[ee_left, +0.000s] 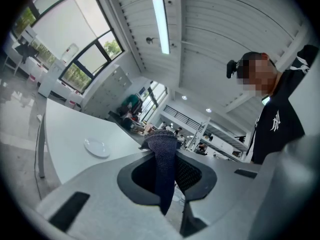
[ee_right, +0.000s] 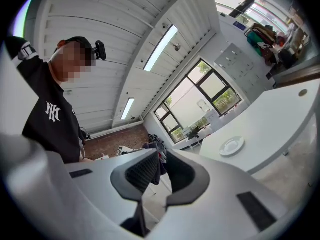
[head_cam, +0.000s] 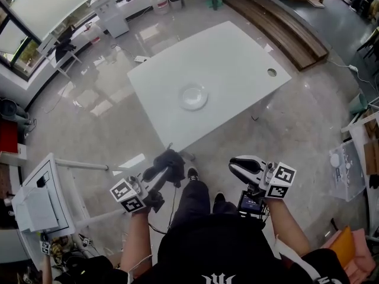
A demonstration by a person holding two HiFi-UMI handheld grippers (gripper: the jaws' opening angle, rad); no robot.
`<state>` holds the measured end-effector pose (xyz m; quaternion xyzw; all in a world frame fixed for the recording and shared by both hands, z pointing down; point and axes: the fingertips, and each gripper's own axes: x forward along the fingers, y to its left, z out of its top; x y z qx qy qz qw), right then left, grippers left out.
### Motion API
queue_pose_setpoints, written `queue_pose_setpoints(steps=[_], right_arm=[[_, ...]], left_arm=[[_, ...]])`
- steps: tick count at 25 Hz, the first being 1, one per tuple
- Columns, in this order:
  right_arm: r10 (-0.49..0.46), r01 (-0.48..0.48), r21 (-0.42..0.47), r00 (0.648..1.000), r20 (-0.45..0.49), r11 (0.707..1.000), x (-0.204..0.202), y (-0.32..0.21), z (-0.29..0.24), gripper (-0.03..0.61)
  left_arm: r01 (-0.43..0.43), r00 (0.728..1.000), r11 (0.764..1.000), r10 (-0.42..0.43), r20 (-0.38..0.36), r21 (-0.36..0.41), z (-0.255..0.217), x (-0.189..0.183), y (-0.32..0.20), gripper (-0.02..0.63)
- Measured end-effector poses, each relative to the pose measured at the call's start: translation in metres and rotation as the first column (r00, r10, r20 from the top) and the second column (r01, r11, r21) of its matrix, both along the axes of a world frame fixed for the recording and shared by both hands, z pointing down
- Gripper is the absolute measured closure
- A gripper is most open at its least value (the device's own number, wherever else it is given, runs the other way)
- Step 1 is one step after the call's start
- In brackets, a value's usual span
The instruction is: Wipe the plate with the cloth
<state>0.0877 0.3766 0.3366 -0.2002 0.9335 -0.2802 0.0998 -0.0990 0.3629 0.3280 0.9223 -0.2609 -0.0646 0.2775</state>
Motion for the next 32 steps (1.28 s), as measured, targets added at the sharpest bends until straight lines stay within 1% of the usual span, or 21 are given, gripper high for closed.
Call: queue_pose_setpoints(steps=[4,8,11,14,16,18,20,23,25,27,29,32], right_arm=[[0.000,0.000,-0.017,1.000,-0.016,1.000,-0.018,-0.038,0.003,0.529],[-0.002,0.003,-0.038,0.999,0.033,0.999,-0.040,-0.086,-0.006,0.514],[0.014,-0.013,-0.052,1.000,0.003,0.999,-0.060,-0.123,-0.007,0.500],[0.028,-0.031,-0.088,0.999,-0.027,0.996,-0.078,-0.155,-0.005,0.491],[0.045,-0.047,-0.133,0.999,-0.011,0.990,-0.083,-0.175,-0.004,0.477],[0.066,-0.065,-0.169,0.998,-0.003,0.984,-0.084,-0.192,-0.002,0.468],[0.079,-0.084,-0.177,0.996,-0.035,0.981,-0.085,-0.209,0.004,0.469],[0.078,-0.093,-0.188,0.993,-0.087,0.978,-0.083,-0.234,0.016,0.483],[0.060,-0.082,-0.218,0.993,-0.106,0.973,-0.078,-0.251,0.027,0.495],[0.039,-0.073,-0.254,0.990,-0.137,0.964,-0.071,-0.269,0.045,0.503],[0.015,-0.066,-0.297,0.985,-0.172,0.952,-0.065,-0.288,0.068,0.511],[-0.039,-0.031,-0.355,0.981,-0.190,0.934,-0.059,-0.317,0.098,0.511]], left_arm=[[-0.010,1.000,1.000,0.011,0.024,-0.027,0.015,-0.013,-0.047,0.563],[-0.032,0.999,0.998,0.033,0.003,-0.057,0.023,-0.034,-0.099,0.563],[-0.048,0.999,0.996,0.047,-0.017,-0.073,0.028,-0.054,-0.135,0.563],[-0.081,0.997,0.993,0.079,-0.020,-0.088,0.033,-0.066,-0.165,0.563],[-0.110,0.994,0.989,0.109,-0.016,-0.099,0.039,-0.067,-0.181,0.563],[-0.138,0.990,0.984,0.138,-0.006,-0.112,0.048,-0.066,-0.195,0.563],[-0.157,0.987,0.980,0.159,0.007,-0.126,0.057,-0.063,-0.207,0.563],[-0.161,0.986,0.976,0.164,0.013,-0.147,0.063,-0.053,-0.225,0.563],[-0.163,0.985,0.974,0.168,0.021,-0.156,0.066,-0.041,-0.238,0.563],[-0.172,0.982,0.971,0.182,0.048,-0.166,0.073,-0.026,-0.251,0.563],[-0.172,0.979,0.969,0.188,0.076,-0.180,0.081,-0.014,-0.268,0.563],[-0.165,0.975,0.964,0.191,0.112,-0.209,0.095,0.006,-0.293,0.563]])
